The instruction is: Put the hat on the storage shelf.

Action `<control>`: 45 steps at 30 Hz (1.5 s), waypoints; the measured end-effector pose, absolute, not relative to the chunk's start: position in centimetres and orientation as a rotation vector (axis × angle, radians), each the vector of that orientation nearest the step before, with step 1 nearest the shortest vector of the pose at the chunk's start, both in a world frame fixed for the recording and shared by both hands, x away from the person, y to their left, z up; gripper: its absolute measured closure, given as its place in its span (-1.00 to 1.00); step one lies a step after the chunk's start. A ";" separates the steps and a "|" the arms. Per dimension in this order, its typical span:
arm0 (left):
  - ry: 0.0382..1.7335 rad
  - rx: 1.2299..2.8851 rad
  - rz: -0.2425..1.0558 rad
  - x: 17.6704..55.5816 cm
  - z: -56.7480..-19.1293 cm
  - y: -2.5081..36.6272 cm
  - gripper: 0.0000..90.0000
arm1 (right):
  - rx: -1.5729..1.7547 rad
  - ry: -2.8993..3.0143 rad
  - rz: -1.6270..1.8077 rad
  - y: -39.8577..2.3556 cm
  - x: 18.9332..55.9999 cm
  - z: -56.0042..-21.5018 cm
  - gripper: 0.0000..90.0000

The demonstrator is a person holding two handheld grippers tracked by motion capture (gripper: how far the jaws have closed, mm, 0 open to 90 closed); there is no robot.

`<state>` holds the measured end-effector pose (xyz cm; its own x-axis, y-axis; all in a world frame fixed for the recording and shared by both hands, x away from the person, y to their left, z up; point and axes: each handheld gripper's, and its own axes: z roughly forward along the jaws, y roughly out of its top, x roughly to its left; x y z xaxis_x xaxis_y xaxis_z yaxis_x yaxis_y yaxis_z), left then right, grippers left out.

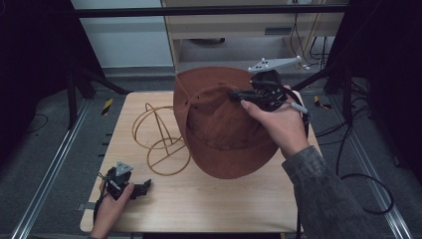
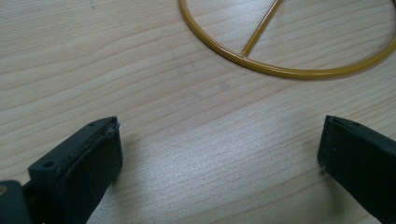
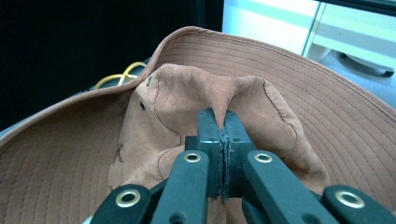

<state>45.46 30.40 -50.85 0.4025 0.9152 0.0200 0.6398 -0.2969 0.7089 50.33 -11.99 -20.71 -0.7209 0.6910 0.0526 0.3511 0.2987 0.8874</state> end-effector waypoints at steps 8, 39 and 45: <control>1.323 2.036 0.574 45.4 -50.9 30.4 -1.00 | 0.908 2.220 1.416 -10.6 50.4 -20.0 0.98; 1.322 2.040 0.571 45.4 -50.8 30.4 -1.00 | 0.831 2.263 1.443 -3.7 52.2 -18.3 0.98; 1.322 2.040 0.571 45.4 -50.8 30.4 -1.00 | 0.827 2.269 1.450 -2.3 52.9 -18.1 0.98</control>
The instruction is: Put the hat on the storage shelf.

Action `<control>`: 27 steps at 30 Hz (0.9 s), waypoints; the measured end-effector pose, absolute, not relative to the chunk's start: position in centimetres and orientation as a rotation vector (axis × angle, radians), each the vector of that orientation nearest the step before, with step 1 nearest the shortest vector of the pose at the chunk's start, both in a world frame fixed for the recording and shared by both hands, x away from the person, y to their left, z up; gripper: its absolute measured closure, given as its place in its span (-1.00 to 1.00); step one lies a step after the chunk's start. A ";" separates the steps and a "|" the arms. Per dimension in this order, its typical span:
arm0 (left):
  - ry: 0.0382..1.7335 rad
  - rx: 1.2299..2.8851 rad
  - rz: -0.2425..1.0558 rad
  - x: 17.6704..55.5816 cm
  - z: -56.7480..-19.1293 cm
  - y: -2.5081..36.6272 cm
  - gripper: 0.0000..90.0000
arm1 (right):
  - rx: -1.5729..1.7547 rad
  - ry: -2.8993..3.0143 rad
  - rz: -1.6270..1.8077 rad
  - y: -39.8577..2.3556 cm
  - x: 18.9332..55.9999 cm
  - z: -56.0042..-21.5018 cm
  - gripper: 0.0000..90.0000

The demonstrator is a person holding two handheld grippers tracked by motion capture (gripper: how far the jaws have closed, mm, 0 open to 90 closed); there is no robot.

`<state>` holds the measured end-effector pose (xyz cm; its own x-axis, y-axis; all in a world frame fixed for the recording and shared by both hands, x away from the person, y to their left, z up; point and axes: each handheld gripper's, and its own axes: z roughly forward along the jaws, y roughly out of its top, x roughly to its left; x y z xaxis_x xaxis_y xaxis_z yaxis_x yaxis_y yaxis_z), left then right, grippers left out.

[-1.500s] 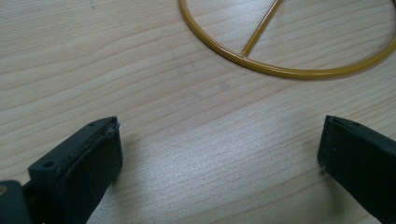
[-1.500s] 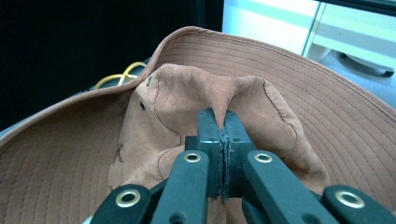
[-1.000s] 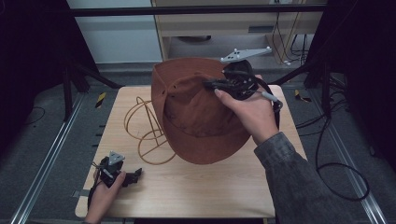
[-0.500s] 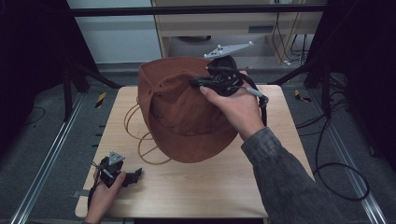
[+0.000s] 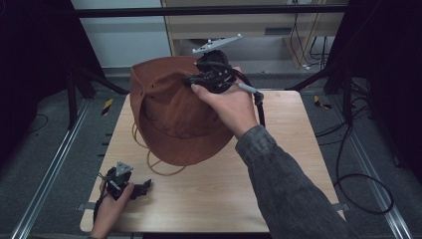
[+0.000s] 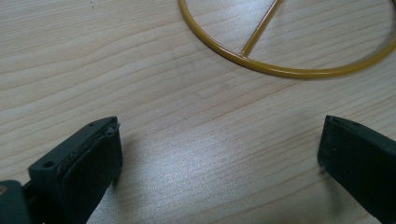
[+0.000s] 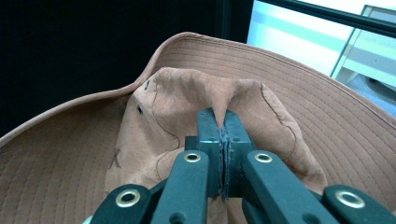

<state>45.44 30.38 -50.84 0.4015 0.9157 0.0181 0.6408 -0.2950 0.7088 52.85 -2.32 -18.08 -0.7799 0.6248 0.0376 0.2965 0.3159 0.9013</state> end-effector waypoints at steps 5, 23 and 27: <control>1.323 2.041 0.570 45.4 -50.8 30.4 -1.00 | 0.814 2.287 1.446 -1.0 53.1 -18.2 0.98; 1.322 2.041 0.568 45.4 -50.8 30.4 -1.00 | 0.788 2.330 1.459 1.7 53.3 -19.2 0.98; 1.322 2.042 0.568 45.4 -50.8 30.4 -1.00 | 0.777 2.340 1.462 2.2 53.3 -19.4 0.98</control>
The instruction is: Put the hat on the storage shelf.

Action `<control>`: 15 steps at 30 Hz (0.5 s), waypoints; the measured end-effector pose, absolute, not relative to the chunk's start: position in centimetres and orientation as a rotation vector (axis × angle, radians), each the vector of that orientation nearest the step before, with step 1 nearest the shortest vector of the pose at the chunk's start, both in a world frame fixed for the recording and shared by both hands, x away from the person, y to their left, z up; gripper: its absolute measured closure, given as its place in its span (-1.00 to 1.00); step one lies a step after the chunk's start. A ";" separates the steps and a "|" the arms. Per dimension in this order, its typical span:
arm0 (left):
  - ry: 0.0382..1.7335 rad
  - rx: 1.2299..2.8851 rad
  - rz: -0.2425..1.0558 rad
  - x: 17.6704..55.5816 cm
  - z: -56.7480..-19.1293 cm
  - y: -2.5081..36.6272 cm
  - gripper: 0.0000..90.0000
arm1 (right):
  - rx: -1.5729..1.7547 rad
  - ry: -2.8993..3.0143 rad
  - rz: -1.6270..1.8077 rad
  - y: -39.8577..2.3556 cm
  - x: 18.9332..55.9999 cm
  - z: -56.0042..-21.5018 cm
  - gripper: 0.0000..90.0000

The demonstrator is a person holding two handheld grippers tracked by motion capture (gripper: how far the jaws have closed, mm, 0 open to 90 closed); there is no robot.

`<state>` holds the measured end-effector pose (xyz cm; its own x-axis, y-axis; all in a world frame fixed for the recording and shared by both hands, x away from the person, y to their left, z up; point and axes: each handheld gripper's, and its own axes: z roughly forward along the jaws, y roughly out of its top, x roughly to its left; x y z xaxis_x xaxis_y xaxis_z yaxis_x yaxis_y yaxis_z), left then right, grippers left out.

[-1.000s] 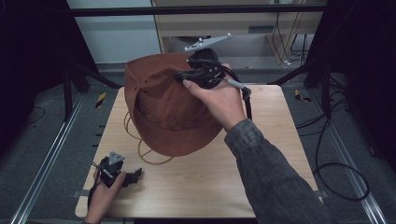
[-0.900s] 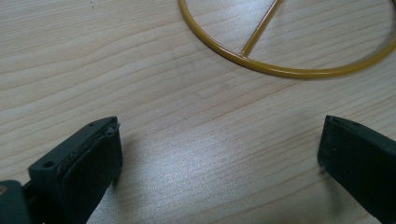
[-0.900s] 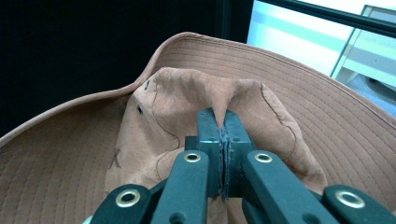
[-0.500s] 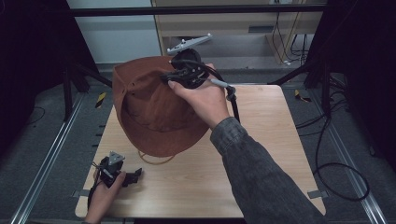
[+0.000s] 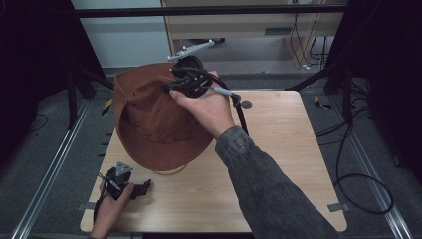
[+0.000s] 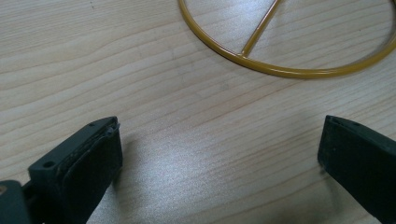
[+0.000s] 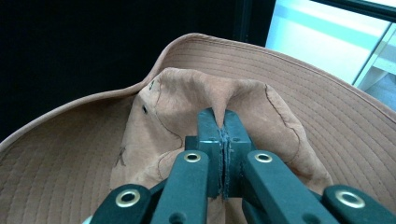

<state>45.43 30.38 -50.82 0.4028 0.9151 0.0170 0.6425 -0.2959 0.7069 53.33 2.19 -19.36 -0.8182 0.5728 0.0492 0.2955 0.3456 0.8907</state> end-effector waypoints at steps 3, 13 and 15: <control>1.322 2.042 0.568 45.4 -50.8 30.4 -1.00 | 0.778 2.345 1.467 2.5 53.4 -19.4 0.98; 1.323 2.040 0.568 45.4 -50.8 30.4 -1.00 | 0.781 2.357 1.471 3.5 53.9 -19.8 0.98; 1.323 2.040 0.568 45.4 -50.8 30.4 -1.00 | 0.790 2.367 1.474 3.8 54.2 -20.1 0.98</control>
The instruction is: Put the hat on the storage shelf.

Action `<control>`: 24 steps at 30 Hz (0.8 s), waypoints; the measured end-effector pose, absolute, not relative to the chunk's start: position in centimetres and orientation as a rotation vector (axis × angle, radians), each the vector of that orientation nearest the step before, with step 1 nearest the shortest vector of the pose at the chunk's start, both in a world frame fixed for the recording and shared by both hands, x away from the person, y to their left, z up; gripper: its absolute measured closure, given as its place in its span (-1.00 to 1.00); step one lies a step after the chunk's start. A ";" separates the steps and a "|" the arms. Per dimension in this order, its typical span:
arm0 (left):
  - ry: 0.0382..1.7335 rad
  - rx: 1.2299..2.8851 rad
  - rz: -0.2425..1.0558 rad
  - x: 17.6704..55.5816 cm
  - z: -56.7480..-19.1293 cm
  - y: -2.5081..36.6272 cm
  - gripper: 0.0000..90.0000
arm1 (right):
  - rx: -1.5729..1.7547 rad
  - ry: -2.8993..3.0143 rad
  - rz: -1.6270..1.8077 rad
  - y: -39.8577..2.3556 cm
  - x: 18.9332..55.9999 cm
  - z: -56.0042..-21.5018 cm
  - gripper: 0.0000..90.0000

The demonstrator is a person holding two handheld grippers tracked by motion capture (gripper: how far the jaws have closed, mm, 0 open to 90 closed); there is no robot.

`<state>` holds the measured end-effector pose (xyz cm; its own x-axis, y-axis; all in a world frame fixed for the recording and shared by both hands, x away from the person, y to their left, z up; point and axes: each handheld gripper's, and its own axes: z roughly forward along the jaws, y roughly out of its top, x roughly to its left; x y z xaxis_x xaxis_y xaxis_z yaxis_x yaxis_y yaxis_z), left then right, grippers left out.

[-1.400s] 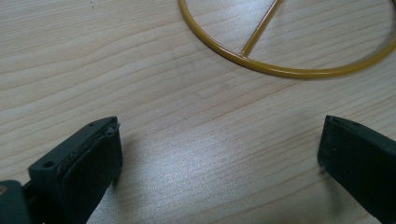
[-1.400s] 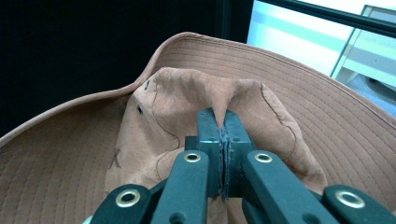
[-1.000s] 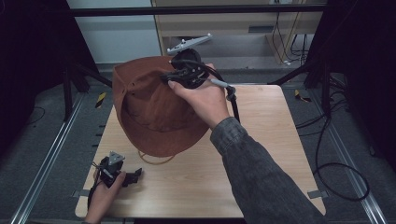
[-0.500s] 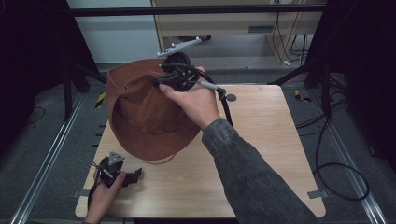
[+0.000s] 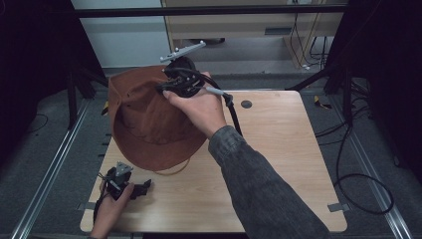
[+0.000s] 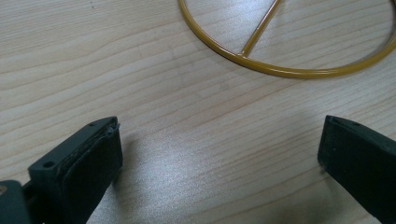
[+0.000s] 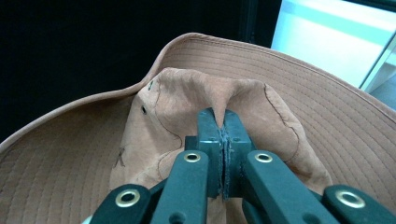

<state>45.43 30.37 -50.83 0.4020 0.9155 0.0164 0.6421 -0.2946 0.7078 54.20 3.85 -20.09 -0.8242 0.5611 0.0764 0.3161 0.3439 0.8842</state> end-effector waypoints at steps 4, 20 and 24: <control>1.322 2.041 0.569 45.4 -50.8 30.4 -1.00 | 0.794 2.377 1.475 4.4 54.5 -20.5 0.98; 1.322 2.039 0.569 45.4 -50.8 30.4 -1.00 | 0.827 2.414 1.448 6.0 55.3 -22.3 0.96; 1.322 2.041 0.571 45.4 -50.8 30.4 -1.00 | 0.820 2.429 1.439 6.3 55.3 -22.6 0.95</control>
<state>45.44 30.38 -50.84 0.4019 0.9155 0.0184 0.6413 -0.2957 0.7081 55.28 6.26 -22.60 -0.8256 0.5544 0.1045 0.3580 0.3717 0.8566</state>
